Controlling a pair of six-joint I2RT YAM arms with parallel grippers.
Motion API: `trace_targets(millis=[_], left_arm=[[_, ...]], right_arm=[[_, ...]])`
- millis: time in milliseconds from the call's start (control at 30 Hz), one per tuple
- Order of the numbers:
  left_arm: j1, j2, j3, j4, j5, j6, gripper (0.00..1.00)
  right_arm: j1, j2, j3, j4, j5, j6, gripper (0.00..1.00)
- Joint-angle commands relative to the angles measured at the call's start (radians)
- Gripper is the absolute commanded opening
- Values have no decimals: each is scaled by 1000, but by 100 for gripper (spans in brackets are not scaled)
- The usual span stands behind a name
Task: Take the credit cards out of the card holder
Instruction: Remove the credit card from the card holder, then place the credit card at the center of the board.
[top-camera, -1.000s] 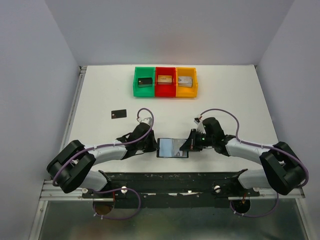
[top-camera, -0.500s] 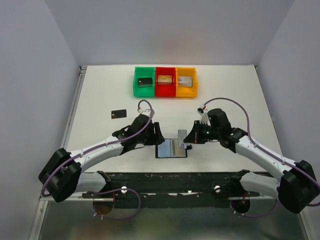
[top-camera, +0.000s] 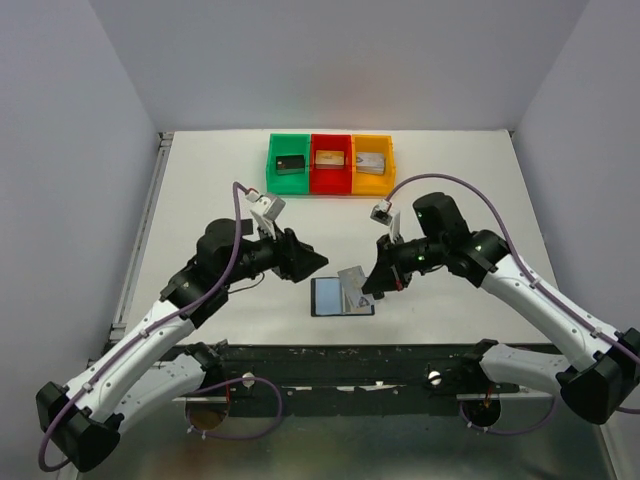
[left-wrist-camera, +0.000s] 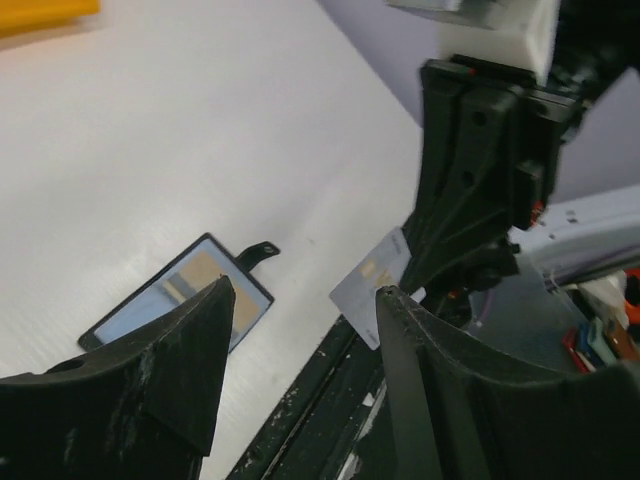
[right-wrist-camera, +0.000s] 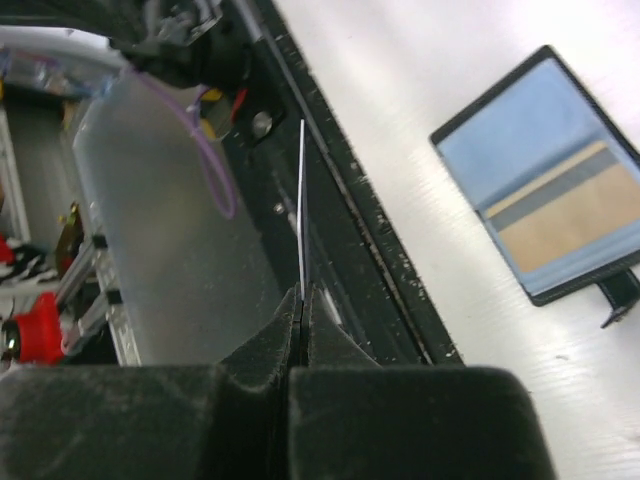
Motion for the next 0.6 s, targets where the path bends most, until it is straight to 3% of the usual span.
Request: trace_targets(millis=[0, 233, 567], left_arm=[[11, -71, 8, 86, 379, 111, 70], [10, 19, 0, 227, 659, 41, 65], [4, 69, 20, 159, 711, 104, 56]], right_arm=[[14, 10, 78, -202, -204, -151, 0], [106, 62, 162, -271, -214, -194, 0], [180, 139, 271, -344, -174, -234, 0]])
